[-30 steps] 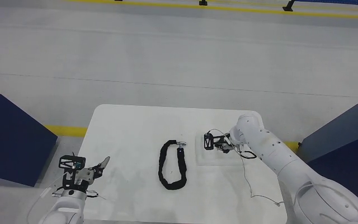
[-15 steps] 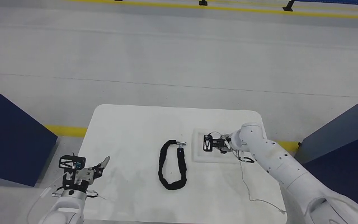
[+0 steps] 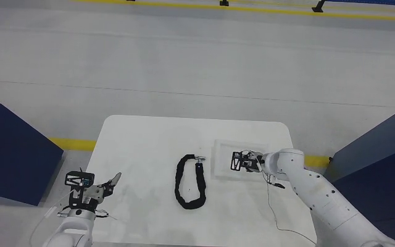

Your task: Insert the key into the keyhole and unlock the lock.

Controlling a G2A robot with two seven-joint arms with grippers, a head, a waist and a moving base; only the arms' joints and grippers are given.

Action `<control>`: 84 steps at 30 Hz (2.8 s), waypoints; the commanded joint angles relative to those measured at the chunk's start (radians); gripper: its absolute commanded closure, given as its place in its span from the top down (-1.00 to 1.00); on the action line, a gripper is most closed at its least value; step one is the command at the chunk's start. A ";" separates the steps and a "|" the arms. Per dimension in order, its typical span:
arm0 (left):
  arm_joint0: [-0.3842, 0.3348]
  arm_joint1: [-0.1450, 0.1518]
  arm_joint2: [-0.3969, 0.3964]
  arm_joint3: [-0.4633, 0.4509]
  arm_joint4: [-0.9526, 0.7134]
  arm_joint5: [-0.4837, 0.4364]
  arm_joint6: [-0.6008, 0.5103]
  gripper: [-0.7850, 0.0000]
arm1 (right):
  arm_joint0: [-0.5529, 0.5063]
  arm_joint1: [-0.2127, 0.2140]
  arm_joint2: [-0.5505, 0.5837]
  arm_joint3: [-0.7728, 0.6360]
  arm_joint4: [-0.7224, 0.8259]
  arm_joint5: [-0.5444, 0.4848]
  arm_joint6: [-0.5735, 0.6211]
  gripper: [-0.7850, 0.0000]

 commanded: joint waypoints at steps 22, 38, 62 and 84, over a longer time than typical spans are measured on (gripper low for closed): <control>0.000 0.000 0.000 0.000 0.000 0.000 0.000 1.00 | -0.297 0.095 0.369 -0.177 0.351 -0.097 -0.096 -1.00; 0.000 0.000 0.000 0.000 0.000 0.000 0.000 1.00 | -0.598 0.188 0.610 -0.128 1.074 -0.298 -0.175 -1.00; 0.000 0.000 0.000 0.000 0.000 0.000 0.000 1.00 | -0.674 0.230 0.553 -0.123 1.633 -0.255 0.093 -1.00; 0.000 0.000 0.000 0.000 0.000 0.000 0.000 1.00 | -0.604 0.226 0.435 -0.053 2.249 -0.152 0.649 -1.00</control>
